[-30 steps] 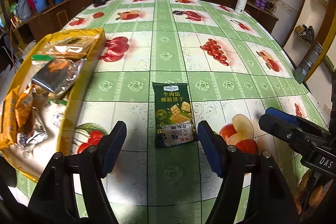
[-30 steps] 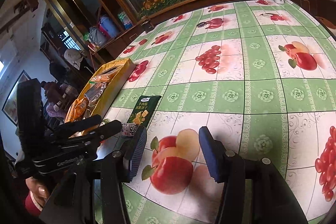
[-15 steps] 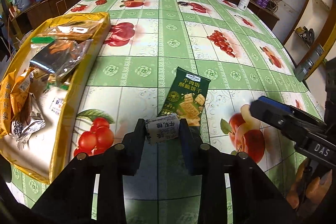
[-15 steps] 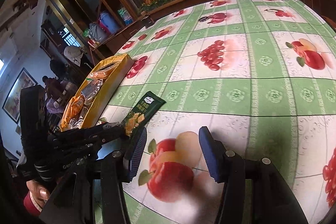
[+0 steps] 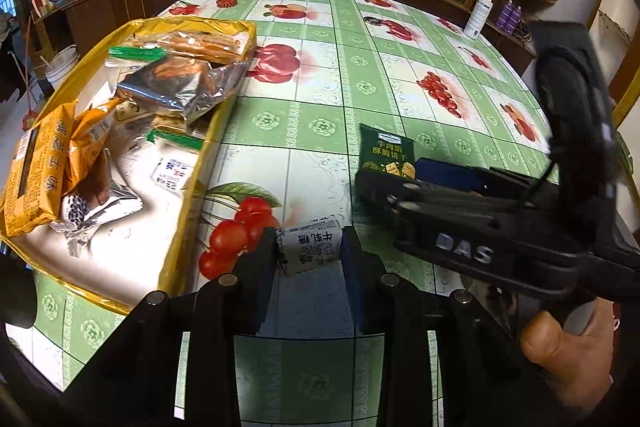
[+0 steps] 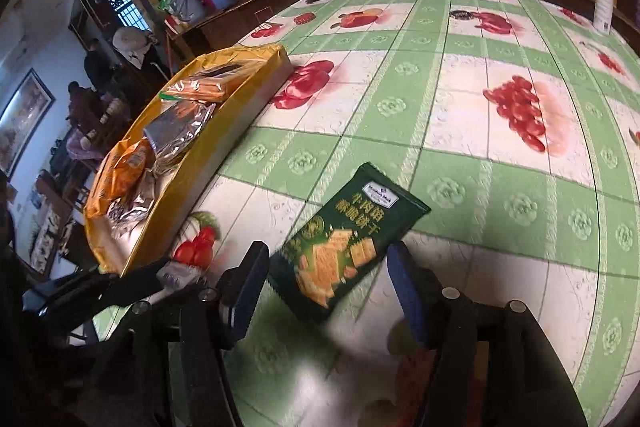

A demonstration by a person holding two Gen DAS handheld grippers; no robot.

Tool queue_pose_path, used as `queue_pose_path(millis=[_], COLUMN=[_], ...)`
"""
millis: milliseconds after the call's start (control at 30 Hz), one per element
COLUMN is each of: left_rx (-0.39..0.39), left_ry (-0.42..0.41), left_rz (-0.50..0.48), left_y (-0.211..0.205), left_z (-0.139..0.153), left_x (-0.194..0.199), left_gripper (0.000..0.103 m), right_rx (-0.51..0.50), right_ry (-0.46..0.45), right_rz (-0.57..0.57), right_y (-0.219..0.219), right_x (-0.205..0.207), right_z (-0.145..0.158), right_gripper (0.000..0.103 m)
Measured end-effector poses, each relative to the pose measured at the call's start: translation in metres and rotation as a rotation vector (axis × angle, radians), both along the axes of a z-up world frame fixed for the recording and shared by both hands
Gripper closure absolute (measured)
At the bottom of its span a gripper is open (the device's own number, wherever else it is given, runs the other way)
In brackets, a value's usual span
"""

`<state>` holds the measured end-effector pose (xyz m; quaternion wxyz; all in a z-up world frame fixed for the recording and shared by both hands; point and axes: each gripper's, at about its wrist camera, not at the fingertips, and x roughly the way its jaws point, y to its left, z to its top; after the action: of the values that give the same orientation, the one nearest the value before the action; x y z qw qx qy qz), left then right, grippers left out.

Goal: Organize snacks
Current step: 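Grasp the green cracker pack with the right tool while the left tool holds the milk candy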

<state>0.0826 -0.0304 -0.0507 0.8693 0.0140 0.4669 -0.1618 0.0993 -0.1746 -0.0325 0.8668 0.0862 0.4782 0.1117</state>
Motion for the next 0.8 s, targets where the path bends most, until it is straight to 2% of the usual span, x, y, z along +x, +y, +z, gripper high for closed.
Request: queue_pose_path(millis=[167,267,333,367,400,533,667,800], left_rx=[-0.014,-0.019,-0.016,-0.014,-0.011,-0.003,0.018,0.038], left_ry=[0.001,-0.006,-0.021,-0.027,-0.031,-0.034,-0.057,-0.082], left_rz=[0.008,0.012,0.015,0.015,0.016,0.025,0.028,0.028], left_y=[0.006,0.009,0.009,0.01,0.01,0.01,0.006,0.001], left_z=[0.002,0.004,0.008,0.009,0.01,0.013,0.02,0.026], left_x=[0.0,-0.001,-0.001,-0.002,-0.002,-0.001,-0.002,-0.004], left_gripper=[0.074,0.074,0.074,0.074,0.074,0.074,0.074,0.074], right_rx=[-0.175,-0.271,-0.28,-0.303,-0.314,-0.285,-0.192,-0.05], right_ry=[-0.012,-0.034,-0.042,-0.054,-0.056,-0.075,-0.11,-0.131], right_rz=[0.024,0.061,0.067,0.068,0.068,0.053,0.021,0.004], right_y=[0.023,0.031,0.028,0.027,0.025,0.011,-0.011,-0.035], right_x=[0.013,0.008,0.003,0.0,-0.003,-0.016,-0.03,-0.042], right_z=[-0.003,-0.005,-0.003,-0.002,-0.001,0.007,0.025,0.041], right_gripper=[0.037,0.04,0.049,0.057,0.057,0.057,0.057,0.057])
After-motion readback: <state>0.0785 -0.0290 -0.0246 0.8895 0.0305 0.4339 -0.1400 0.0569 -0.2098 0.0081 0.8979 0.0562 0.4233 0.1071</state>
